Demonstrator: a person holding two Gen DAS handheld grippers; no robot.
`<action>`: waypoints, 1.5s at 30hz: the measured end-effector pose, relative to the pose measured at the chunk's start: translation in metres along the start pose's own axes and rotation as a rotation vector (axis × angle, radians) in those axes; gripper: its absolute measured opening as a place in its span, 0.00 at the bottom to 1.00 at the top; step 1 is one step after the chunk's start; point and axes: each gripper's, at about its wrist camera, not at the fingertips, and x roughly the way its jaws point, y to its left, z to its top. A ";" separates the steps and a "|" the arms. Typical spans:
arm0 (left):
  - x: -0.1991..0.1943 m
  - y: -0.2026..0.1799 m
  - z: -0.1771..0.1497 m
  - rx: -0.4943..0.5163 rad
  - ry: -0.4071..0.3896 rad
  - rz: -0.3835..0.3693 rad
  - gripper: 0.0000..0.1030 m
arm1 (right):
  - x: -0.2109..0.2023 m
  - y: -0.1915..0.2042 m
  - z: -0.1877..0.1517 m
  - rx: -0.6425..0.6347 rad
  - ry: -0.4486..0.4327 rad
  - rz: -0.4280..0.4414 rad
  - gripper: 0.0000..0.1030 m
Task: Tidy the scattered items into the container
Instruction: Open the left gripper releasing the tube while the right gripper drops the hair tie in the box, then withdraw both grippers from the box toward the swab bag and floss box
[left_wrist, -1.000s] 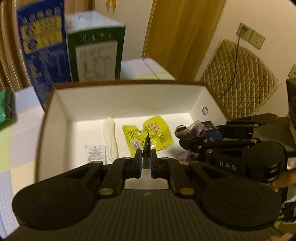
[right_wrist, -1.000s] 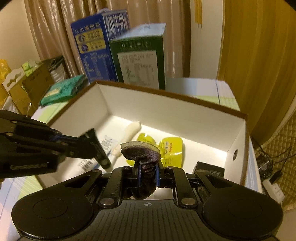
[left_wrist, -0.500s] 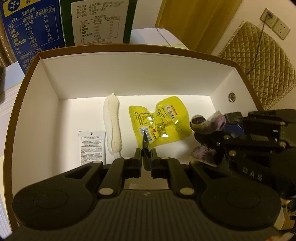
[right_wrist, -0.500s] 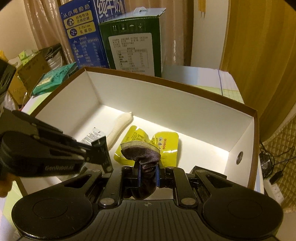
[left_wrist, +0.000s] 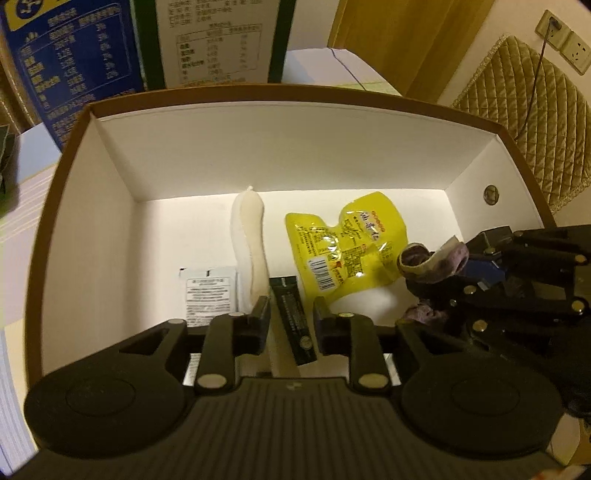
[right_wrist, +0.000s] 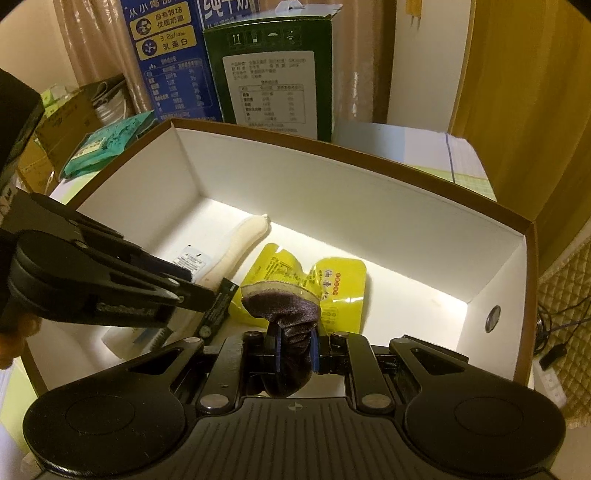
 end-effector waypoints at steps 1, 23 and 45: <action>-0.001 0.000 0.000 0.002 -0.002 0.010 0.25 | 0.001 0.001 0.000 -0.002 0.002 0.000 0.11; -0.043 0.007 -0.011 0.070 -0.085 0.140 0.84 | -0.032 0.016 -0.015 -0.071 -0.043 -0.046 0.98; -0.107 -0.003 -0.057 0.021 -0.142 0.152 0.88 | -0.094 0.024 -0.046 0.111 -0.092 -0.084 0.98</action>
